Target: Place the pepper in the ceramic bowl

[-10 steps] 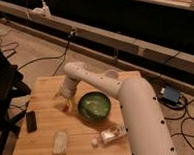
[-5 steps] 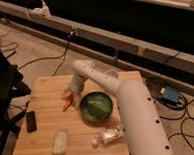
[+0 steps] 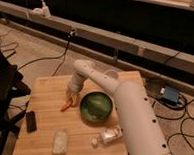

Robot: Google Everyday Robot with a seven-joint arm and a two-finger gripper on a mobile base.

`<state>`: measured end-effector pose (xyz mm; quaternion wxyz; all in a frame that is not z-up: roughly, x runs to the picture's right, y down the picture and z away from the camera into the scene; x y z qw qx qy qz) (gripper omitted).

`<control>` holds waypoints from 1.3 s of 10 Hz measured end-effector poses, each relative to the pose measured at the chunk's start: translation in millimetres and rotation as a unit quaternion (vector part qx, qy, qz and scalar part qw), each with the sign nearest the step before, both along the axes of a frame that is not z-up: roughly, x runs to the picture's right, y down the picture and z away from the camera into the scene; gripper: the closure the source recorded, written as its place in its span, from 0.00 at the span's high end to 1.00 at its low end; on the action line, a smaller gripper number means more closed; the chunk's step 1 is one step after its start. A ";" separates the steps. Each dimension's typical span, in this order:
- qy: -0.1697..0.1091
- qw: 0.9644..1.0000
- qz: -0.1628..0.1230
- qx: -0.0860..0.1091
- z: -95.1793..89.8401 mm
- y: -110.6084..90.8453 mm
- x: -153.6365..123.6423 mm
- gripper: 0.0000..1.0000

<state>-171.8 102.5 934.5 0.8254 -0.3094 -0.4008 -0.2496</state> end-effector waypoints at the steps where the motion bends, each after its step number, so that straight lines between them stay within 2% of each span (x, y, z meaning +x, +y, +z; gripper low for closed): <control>1: -0.003 1.000 0.001 0.006 -4.1 -3.9 -2.2 0.04; 2: -0.006 1.000 0.004 0.017 -11.0 -10.7 -0.4 0.00; 4: -0.003 0.999 0.009 0.033 -23.4 -21.8 5.5 0.00; 6: 0.011 0.999 0.014 0.046 -38.1 -31.2 19.5 0.00; 9: 0.047 0.996 0.035 0.064 -71.2 -44.8 56.2 0.00; 11: 0.080 0.993 0.058 0.066 -96.2 -41.5 89.6 0.01; 13: 0.109 0.989 0.085 0.056 -116.0 -27.6 118.9 0.12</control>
